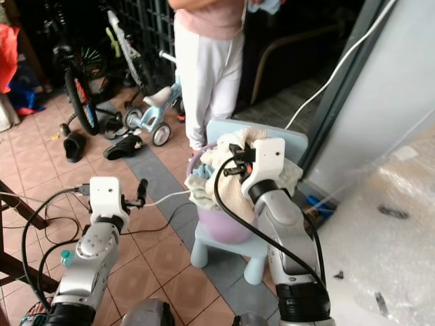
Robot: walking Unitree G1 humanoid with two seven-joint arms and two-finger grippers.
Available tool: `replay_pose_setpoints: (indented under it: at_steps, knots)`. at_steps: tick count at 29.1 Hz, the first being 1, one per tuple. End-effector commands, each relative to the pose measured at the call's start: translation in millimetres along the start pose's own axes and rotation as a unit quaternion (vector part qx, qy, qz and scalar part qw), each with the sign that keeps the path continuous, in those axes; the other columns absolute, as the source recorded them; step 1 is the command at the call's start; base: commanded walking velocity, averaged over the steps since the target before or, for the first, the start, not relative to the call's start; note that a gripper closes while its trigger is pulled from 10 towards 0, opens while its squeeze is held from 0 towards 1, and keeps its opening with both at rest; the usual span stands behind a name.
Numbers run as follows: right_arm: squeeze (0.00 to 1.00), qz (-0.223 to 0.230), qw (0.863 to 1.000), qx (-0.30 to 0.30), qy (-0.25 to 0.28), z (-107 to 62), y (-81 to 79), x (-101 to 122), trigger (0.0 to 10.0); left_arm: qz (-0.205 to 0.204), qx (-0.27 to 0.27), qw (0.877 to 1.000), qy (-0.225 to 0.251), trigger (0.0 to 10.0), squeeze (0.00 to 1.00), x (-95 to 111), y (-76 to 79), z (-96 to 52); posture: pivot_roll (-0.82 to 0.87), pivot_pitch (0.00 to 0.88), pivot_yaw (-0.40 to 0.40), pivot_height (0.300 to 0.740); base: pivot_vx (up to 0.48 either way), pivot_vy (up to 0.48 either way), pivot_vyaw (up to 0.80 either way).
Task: Clothes washing
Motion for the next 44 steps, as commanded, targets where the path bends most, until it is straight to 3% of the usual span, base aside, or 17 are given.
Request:
replay_pose_setpoints:
  at_steps: [1,11,18,25,32,38,40,44]
  knots:
    - [0.00,-0.008,1.000,-0.010,0.009,1.4,5.2,6,10.0,0.001,-0.012,1.000,0.010,10.0,0.00,4,6.1,-0.3,-0.04,0.000,0.014,0.740,0.000,0.000,-0.80]
    - [0.00,-0.012,1.000,-0.011,0.012,4.1,6.1,7,10.0,-0.006,-0.036,0.999,0.025,10.0,0.00,11,9.2,-0.6,-0.03,0.000,0.010,0.740,0.000,-0.073,-0.08]
    - [0.00,-0.020,1.000,-0.015,0.018,6.9,10.2,13,10.0,-0.005,-0.038,0.999,0.038,10.0,0.00,18,8.0,0.1,-0.04,0.000,0.008,0.740,0.000,-0.296,-0.80]
    - [0.00,-0.018,1.000,-0.017,0.013,3.0,6.8,9,10.0,-0.005,-0.037,0.999,0.026,10.0,0.00,9,6.8,-7.1,-0.04,0.000,0.013,0.740,0.000,-0.400,-0.80]
    - [0.00,-0.021,1.000,-0.013,0.011,3.1,4.2,7,10.0,-0.016,-0.037,0.999,0.022,10.0,0.00,9,7.9,-6.0,-0.04,0.000,0.012,0.740,0.000,0.000,-0.80]
    - [0.00,-0.062,0.997,-0.003,0.036,5.5,5.3,16,10.0,-0.023,-0.032,0.999,0.028,10.0,0.00,10,6.9,-7.2,-0.04,0.000,0.010,0.740,0.000,0.000,-0.40]
    - [0.00,-0.115,0.991,0.017,0.066,8.6,1.5,29,10.0,-0.015,-0.030,0.999,0.030,10.0,0.00,10,2.4,-7.7,-0.04,0.000,0.018,0.740,0.000,0.000,0.00]
    - [0.00,-0.113,0.991,0.012,0.067,12.5,6.7,31,10.0,-0.017,-0.030,0.999,0.029,10.0,0.00,9,1.0,-8.0,-0.04,0.000,0.019,0.740,0.000,0.000,0.00]
Point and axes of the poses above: a point about 5 cm out from each wrist's last joint towards the gripper, its own z axis pointing out of the wrist towards the gripper, its own x axis along the axis of the wrist's last joint, y = z × x, the point moved 2 cm from there along z, pointing out of the wrist towards the gripper, and after that the axes turned 11 degrees about -z, right-handed, at the moved point
